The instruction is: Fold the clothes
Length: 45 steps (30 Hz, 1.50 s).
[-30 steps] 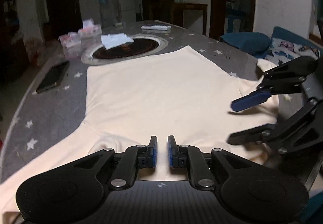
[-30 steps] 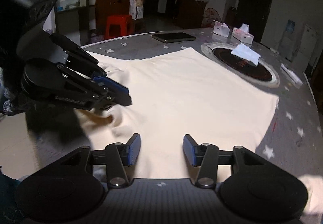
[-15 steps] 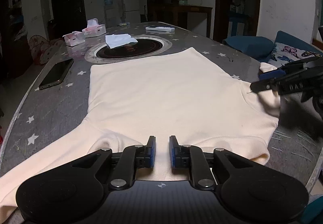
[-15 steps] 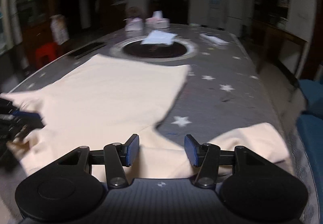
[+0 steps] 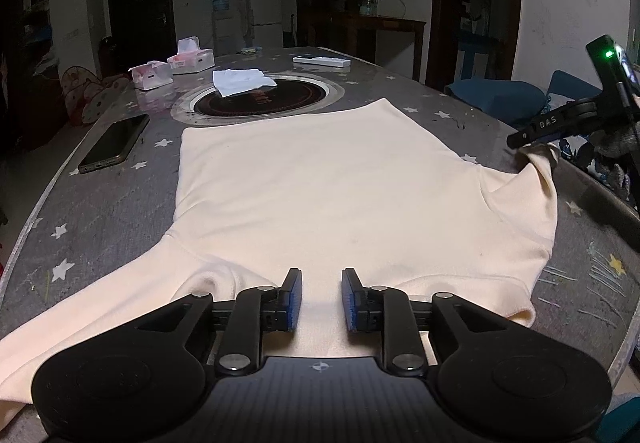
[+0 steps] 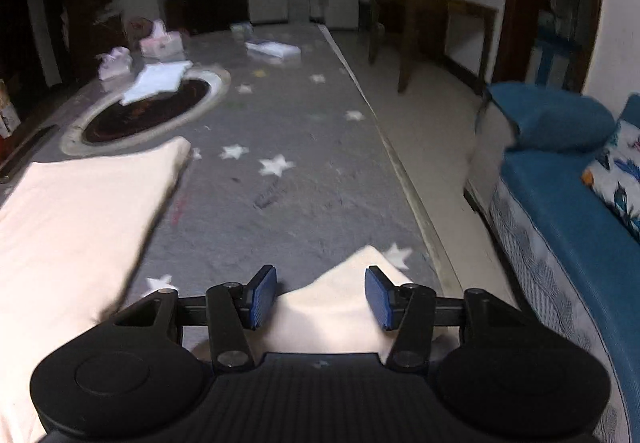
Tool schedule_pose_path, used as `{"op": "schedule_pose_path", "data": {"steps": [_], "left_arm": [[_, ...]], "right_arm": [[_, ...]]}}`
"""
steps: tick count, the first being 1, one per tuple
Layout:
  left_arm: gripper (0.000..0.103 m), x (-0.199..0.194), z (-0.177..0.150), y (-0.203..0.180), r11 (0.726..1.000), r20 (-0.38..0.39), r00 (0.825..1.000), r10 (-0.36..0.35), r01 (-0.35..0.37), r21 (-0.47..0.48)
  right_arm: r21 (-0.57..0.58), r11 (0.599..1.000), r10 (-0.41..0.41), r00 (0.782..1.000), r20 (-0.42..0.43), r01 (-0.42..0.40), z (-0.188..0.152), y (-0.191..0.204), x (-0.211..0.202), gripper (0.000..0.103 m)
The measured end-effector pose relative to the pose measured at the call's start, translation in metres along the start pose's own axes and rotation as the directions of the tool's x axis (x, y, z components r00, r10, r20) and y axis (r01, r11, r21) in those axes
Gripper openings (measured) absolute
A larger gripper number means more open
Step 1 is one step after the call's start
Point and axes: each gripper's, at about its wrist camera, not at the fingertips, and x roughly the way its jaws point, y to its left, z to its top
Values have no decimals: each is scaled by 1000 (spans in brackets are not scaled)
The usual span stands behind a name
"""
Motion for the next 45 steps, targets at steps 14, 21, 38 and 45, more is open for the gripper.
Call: {"op": "schedule_pose_path", "data": {"steps": [14, 21, 38, 45], "left_arm": [[27, 0, -1, 0, 1000, 12, 1000, -5, 5, 0], [29, 0, -2, 0, 1000, 17, 1000, -2, 2, -3], [39, 0, -3, 1, 1000, 21, 1000, 0, 0, -9], [39, 0, -2, 1, 1000, 20, 1000, 1, -1, -4]], "right_arm": [[-72, 997, 27, 990, 140, -17, 19, 7, -29, 1], [-49, 998, 36, 992, 124, -30, 23, 2, -41, 19], [-55, 997, -48, 998, 29, 50, 7, -1, 11, 5], [-30, 998, 56, 973, 224, -50, 27, -6, -48, 4]]}}
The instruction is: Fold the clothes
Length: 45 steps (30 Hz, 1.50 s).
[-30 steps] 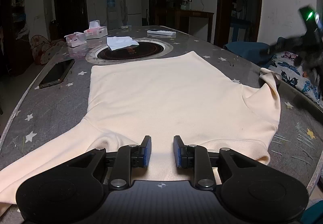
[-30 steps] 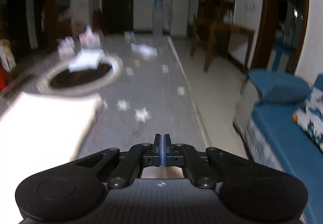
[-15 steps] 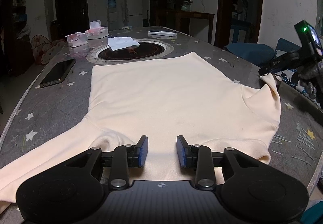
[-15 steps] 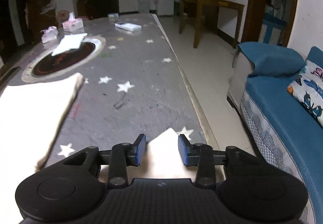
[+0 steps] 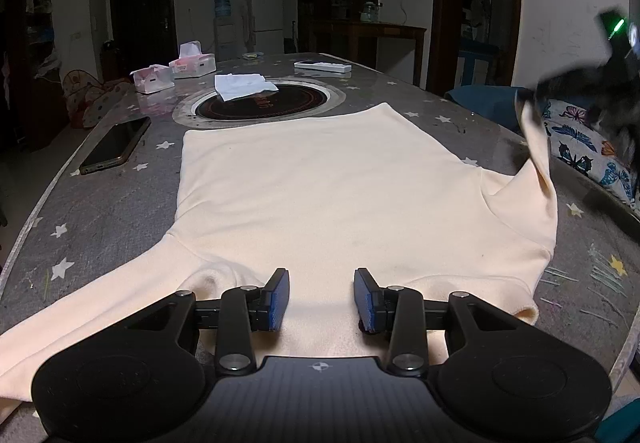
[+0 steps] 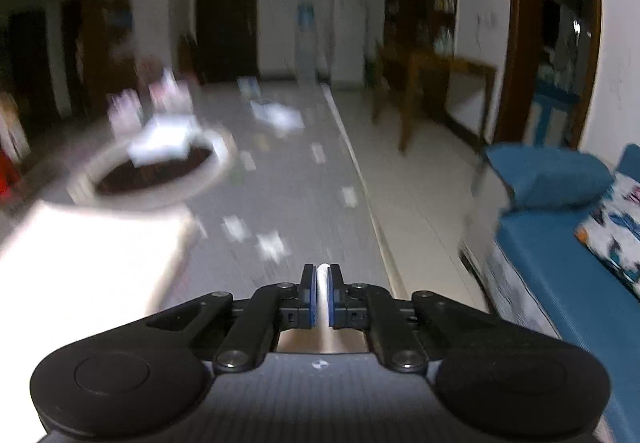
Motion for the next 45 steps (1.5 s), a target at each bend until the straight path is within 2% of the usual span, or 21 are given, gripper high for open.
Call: {"op": "schedule_pose_path", "data": {"steps": [3, 6, 8, 10, 12, 13, 16, 18, 23, 29, 32, 36, 40, 43, 45], "left_arm": [[40, 0, 0, 0, 1000, 1, 1000, 0, 0, 0], [40, 0, -1, 0, 1000, 5, 1000, -1, 1, -3], [40, 0, -2, 0, 1000, 8, 1000, -2, 2, -2], [40, 0, -2, 1, 1000, 9, 1000, -5, 5, 1], [40, 0, -2, 1, 1000, 8, 1000, -7, 7, 2], [41, 0, -2, 1, 1000, 8, 1000, -7, 7, 3], [42, 0, -2, 1, 1000, 7, 1000, -5, 5, 4], [43, 0, -2, 0, 1000, 6, 1000, -2, 1, 2], [44, 0, 0, -1, 1000, -3, 1000, 8, -8, -5], [46, -6, 0, -1, 999, -14, 1000, 21, -22, -43], [49, -16, 0, 2, 996, -3, 1000, 26, -26, -85], [49, -36, -2, 13, 986, 27, 997, 66, -61, -152], [49, -58, -10, 36, 957, 21, 986, 168, -157, -245], [49, -74, -19, 58, 918, -5, 969, 246, -235, -319], [49, -84, -25, 72, 884, -25, 951, 309, -297, -362]], "right_arm": [[11, 998, 64, 988, 142, -66, 14, -4, -46, 4], [17, 1000, 20, 984, 177, -23, 7, -19, -74, 5], [30, 998, -61, 990, 126, 58, -10, -38, -72, 11], [47, 990, -133, 990, 37, 131, -28, -57, -64, 14], [56, 981, -185, 981, -57, 188, -45, -72, -57, 14], [49, 980, -187, 980, -71, 191, -50, -73, -57, 14], [43, 990, -132, 987, -89, 136, -59, -65, -60, 27], [24, 997, -67, 993, -100, 70, -62, -51, -55, 41], [-16, 999, 36, 990, -135, -38, -67, -18, -26, 43], [-15, 999, 39, 984, -175, -42, -69, -3, -1, 51], [-27, 998, 49, 985, -165, -55, -63, 3, -3, 51], [-62, 986, 148, 980, -133, -157, -56, 25, -16, 55], [-117, 951, 272, 954, -128, -287, -53, 57, -23, 57], [-168, 917, 344, 930, -132, -363, -53, 79, -27, 59], [-185, 900, 372, 917, -142, -394, -54, 91, -26, 59]]}}
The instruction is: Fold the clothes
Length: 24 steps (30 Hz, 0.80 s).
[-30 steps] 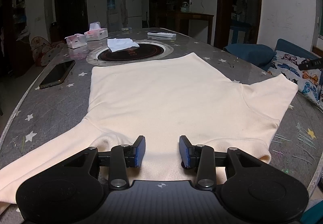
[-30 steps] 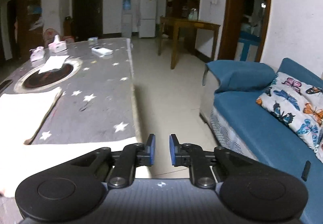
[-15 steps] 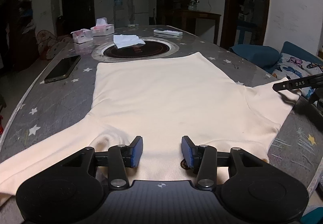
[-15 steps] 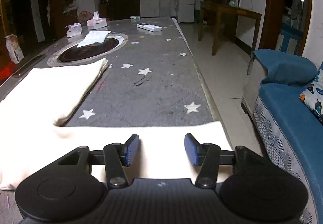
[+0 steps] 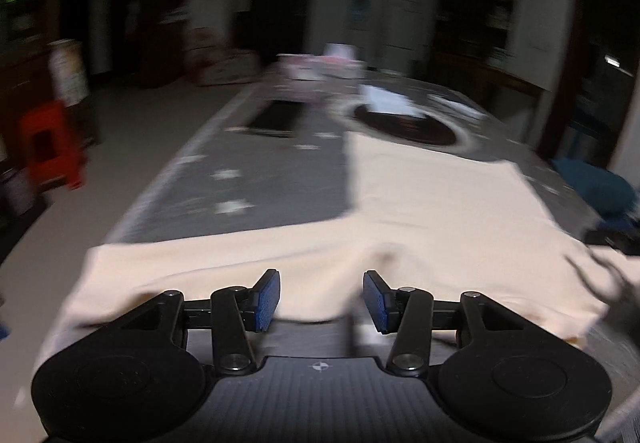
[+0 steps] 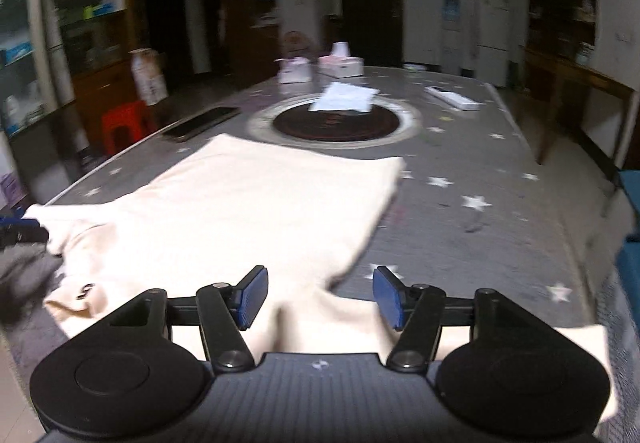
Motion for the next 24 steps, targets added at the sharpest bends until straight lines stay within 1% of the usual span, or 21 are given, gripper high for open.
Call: {"op": "schedule_pose_path", "data": {"steps": [3, 5, 8, 10, 13, 16, 18, 19, 20, 23, 24], "left_arm": [[49, -5, 3, 27, 993, 8, 996, 90, -89, -71], [49, -7, 8, 44, 983, 17, 989, 149, -146, -111], [49, 0, 13, 67, 960, 10, 969, 248, -244, -136], [49, 10, 14, 80, 947, -12, 956, 294, -293, -135], [49, 22, 15, 90, 942, -28, 948, 318, -319, -104], [48, 36, 15, 90, 953, -42, 954, 297, -299, -57], [39, 44, 15, 89, 960, -46, 959, 278, -279, -29], [27, 45, 16, 89, 963, -42, 962, 269, -270, -19], [13, 47, 17, 88, 965, -39, 964, 262, -262, -10], [6, 53, 26, 87, 968, -28, 968, 251, -250, 26], [6, 56, 30, 86, 967, -18, 968, 252, -251, 47]], "right_arm": [[-11, 1000, 23, 1000, -11, -23, -2, 7, 6, 59], [-11, 1000, 28, 999, -23, -28, -7, 10, 6, 60], [-20, 1000, 21, 999, -38, -22, -11, 12, 11, 60], [-28, 999, 15, 999, -44, -17, -14, 13, 13, 60], [-27, 1000, 10, 999, -48, -11, -16, 12, 13, 61], [-23, 1000, 1, 999, -49, -2, -17, 11, 13, 62], [-18, 1000, -6, 999, -53, 5, -18, 10, 14, 64], [-18, 1000, -8, 999, -54, 7, -19, 10, 14, 65], [-20, 1000, -11, 998, -55, 10, -20, 10, 15, 68], [-32, 999, -19, 998, -57, 17, -22, 11, 16, 73], [-35, 999, -23, 998, -58, 21, -23, 12, 17, 78]]}}
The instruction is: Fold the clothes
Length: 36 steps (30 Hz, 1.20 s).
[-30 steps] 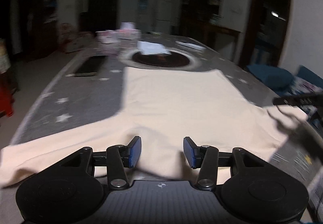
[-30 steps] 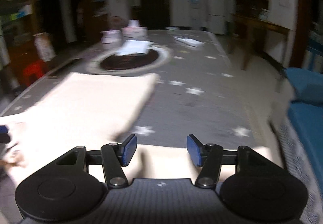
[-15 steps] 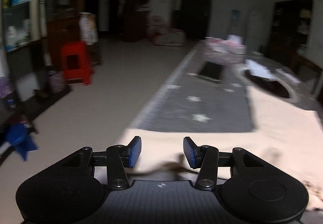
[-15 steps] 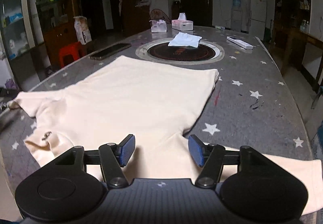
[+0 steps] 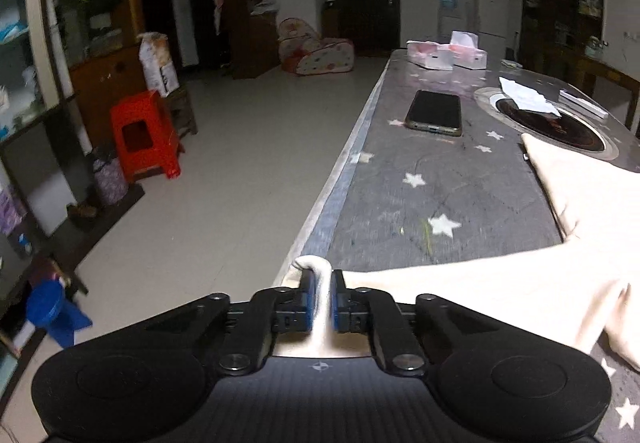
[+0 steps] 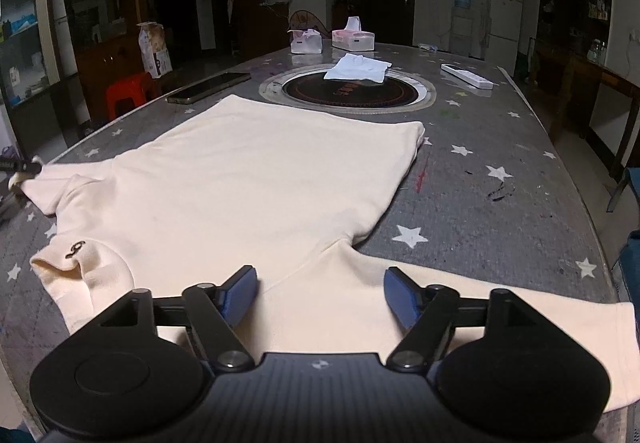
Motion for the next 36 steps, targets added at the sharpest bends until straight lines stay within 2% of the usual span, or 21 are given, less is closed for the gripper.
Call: {"op": "schedule_pose_path", "data": {"steps": [7, 12, 18, 21, 23, 25, 27, 29, 31, 33, 36], "left_arm": [[5, 21, 42, -12, 987, 99, 995, 10, -25, 158], [6, 46, 52, -25, 964, 108, 994, 31, -58, 259], [6, 77, 34, -30, 948, 35, 996, 81, -88, 306], [11, 78, 34, -29, 946, 33, 994, 105, -110, 304], [18, 72, 38, -30, 952, 38, 993, 114, -120, 282], [18, 64, 43, -31, 959, 45, 992, 120, -128, 254], [18, 48, 49, -36, 975, 64, 996, 63, -75, 211], [18, 32, 54, -45, 986, 74, 997, -30, 17, 167], [18, 18, 56, -59, 981, 72, 987, -142, 130, 144], [18, 9, 55, -78, 954, 63, 960, -273, 262, 148], [18, 8, 51, -106, 898, 17, 906, -423, 417, 142]], "right_arm": [[-8, 1000, -20, 1000, 1, 20, -3, 2, 4, 89], [-2, 1000, -31, 1000, 5, 31, -6, 1, 7, 100], [5, 1000, -29, 1000, 4, 29, -7, 0, 8, 103], [5, 1000, -28, 1000, 4, 28, -7, 0, 8, 103], [4, 1000, -29, 1000, 4, 29, -7, 0, 8, 103], [4, 1000, -30, 1000, 4, 30, -7, 0, 8, 103], [3, 1000, -31, 1000, 5, 31, -7, 1, 8, 103], [2, 1000, -31, 1000, 4, 31, -7, 1, 8, 103], [2, 1000, -31, 1000, 4, 31, -8, 1, 8, 103], [3, 1000, -30, 1000, 4, 30, -7, 1, 8, 103], [4, 1000, -30, 1000, 4, 30, -8, 1, 8, 103]]}}
